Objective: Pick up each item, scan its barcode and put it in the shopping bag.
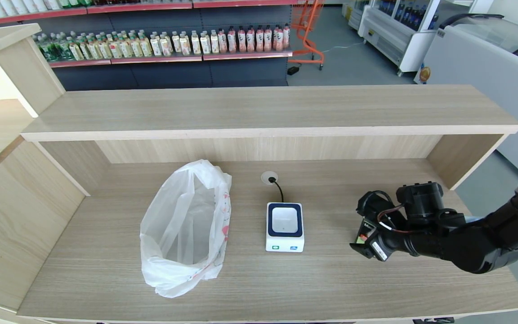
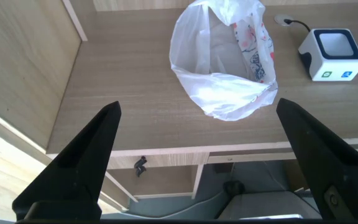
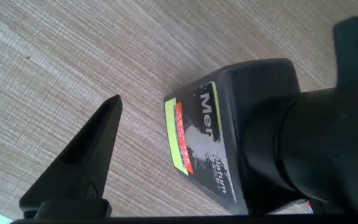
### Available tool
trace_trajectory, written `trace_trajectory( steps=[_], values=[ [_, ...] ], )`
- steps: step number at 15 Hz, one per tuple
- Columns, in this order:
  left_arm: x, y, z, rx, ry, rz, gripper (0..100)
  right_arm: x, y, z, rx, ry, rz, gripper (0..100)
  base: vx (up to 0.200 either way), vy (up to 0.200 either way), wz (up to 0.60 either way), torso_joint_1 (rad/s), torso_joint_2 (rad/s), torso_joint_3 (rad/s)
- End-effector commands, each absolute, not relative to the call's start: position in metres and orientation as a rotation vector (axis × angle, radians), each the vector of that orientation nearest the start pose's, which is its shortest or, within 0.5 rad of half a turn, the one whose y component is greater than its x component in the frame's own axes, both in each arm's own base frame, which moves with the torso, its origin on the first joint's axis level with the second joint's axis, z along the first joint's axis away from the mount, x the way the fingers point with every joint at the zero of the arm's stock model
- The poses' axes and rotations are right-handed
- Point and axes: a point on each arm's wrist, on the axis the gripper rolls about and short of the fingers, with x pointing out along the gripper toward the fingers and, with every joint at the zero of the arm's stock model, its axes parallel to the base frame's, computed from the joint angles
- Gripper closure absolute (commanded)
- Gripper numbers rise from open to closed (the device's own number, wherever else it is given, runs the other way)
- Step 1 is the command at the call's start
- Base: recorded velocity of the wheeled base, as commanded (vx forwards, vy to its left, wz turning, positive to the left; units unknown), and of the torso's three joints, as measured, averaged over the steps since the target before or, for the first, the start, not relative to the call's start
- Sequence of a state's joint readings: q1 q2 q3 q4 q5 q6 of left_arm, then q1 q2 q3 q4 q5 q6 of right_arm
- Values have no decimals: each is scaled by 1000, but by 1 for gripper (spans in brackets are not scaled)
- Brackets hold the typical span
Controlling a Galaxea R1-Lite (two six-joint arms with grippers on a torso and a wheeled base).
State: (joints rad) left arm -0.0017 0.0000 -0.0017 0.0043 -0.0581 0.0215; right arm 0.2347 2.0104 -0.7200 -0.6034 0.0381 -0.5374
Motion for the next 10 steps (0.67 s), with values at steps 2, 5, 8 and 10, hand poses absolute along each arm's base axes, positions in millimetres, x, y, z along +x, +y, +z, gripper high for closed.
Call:
trace_trajectory(
  steps=[2,5,8,10],
  values=[
    [-23,-1,75,21,2,-60,0,321,84,57,-582,597,459,100,0,0,0,0,0,0],
    [-23,-1,75,21,2,-60,0,319,87,66,-583,557,460,100,0,0,0,0,0,0],
    [-23,-1,75,21,2,-60,0,298,77,91,-574,436,417,100,0,0,0,0,0,0],
    [-23,-1,75,21,2,-60,0,257,50,116,-570,387,340,100,0,0,0,0,0,0]
  ],
)
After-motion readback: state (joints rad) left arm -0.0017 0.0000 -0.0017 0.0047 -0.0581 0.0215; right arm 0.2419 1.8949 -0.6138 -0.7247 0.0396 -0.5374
